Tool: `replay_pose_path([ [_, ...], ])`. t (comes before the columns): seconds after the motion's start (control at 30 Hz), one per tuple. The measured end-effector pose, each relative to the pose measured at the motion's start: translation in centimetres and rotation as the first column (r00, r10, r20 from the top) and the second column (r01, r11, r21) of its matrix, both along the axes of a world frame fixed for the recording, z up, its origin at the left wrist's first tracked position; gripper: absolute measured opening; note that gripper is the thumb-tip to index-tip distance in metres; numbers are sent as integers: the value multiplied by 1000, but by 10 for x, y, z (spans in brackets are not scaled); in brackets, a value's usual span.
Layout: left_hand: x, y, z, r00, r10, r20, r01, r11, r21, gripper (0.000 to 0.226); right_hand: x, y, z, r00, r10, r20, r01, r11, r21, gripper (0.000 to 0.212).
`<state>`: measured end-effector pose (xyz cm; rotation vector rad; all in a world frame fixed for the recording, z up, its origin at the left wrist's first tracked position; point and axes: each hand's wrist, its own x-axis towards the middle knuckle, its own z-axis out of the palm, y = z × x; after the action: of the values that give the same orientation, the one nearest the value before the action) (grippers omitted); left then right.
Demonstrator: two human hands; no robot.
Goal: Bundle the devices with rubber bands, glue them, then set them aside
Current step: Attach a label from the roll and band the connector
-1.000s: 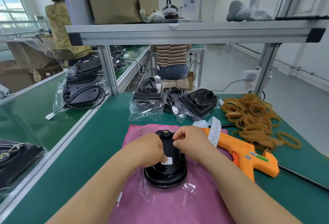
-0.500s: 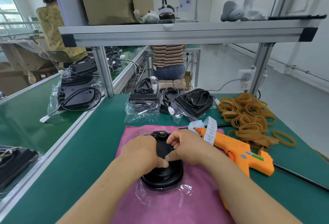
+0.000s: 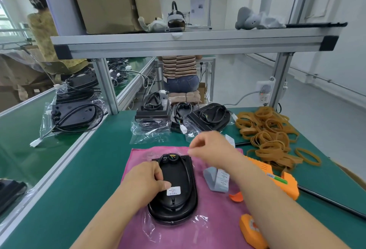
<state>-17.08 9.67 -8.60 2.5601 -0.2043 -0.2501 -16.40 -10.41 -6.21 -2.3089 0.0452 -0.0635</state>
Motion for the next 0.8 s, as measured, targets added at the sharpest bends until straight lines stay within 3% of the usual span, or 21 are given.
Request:
replay_pose_path([
  [0.13, -2, 1, -2, 999, -1, 42, 0, 1000, 25, 21, 28, -46, 1, 918, -348, 192, 348, 937, 35, 13],
  [0.23, -4, 1, -4, 998, 14, 63, -14, 1000, 5, 19, 54, -86, -11, 863, -495, 105, 501, 865, -41, 34],
  [0.37, -10, 3, -3, 985, 116, 129, -99, 986, -131, 18, 73, -112, -30, 857, -505, -101, 407, 786, -466, 60],
  [0.43, -13, 4, 0, 955, 203, 217, -151, 960, -236, 16, 77, -118, -38, 869, -488, -79, 346, 714, -608, 63],
  [0.53, -15, 4, 6, 930, 270, 249, -153, 901, -405, 15, 82, -131, -48, 910, -413, 5, 294, 638, -712, 51],
  [0.7, -17, -1, 8, 937, 283, 203, -159, 866, -474, 17, 88, -142, -51, 936, -336, 108, 284, 533, -797, 32],
  [0.8, -16, -4, 6, 939, 299, 169, -179, 846, -503, 15, 88, -146, -52, 932, -339, 129, 301, 525, -796, 26],
])
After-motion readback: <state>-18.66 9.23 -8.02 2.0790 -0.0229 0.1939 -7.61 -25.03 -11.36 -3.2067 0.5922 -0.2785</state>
